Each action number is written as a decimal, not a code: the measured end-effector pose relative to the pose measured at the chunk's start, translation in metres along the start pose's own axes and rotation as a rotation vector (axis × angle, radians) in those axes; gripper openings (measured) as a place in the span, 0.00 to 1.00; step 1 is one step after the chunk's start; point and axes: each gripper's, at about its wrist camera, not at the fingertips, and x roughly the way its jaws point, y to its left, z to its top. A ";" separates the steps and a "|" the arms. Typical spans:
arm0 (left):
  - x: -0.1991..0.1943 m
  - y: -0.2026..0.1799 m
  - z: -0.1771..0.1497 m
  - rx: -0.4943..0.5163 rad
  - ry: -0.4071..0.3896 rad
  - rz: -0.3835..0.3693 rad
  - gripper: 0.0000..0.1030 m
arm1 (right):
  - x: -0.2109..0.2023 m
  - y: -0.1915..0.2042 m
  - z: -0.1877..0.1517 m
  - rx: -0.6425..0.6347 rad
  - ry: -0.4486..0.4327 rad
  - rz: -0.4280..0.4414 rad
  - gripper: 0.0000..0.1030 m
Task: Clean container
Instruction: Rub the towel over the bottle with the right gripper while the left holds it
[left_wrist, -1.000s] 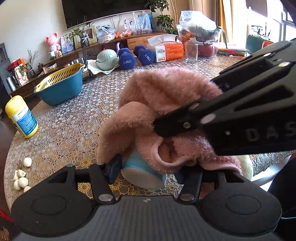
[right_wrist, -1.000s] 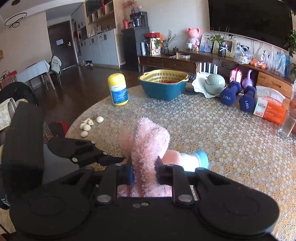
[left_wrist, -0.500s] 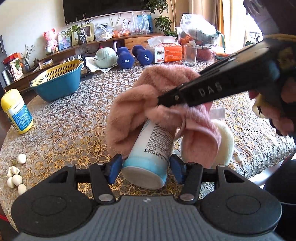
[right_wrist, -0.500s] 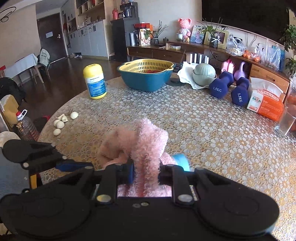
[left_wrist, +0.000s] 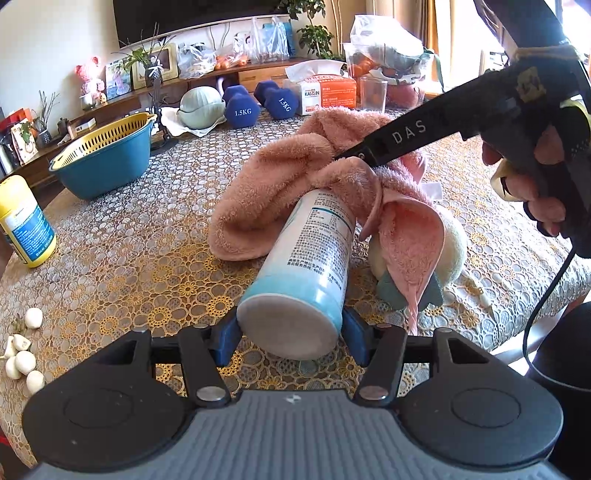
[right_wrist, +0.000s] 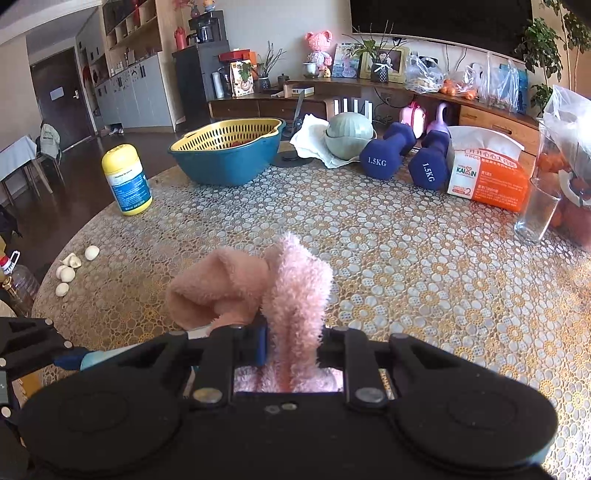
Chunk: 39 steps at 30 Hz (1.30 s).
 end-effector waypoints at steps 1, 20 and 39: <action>0.000 0.000 0.001 -0.004 -0.003 0.002 0.54 | 0.000 0.000 0.000 -0.002 0.000 -0.001 0.19; -0.015 -0.007 0.022 -0.076 0.078 -0.051 0.51 | -0.081 0.014 -0.014 -0.031 -0.140 0.105 0.18; -0.023 -0.016 0.025 -0.087 0.077 -0.100 0.51 | -0.064 0.034 -0.029 -0.071 -0.081 0.145 0.18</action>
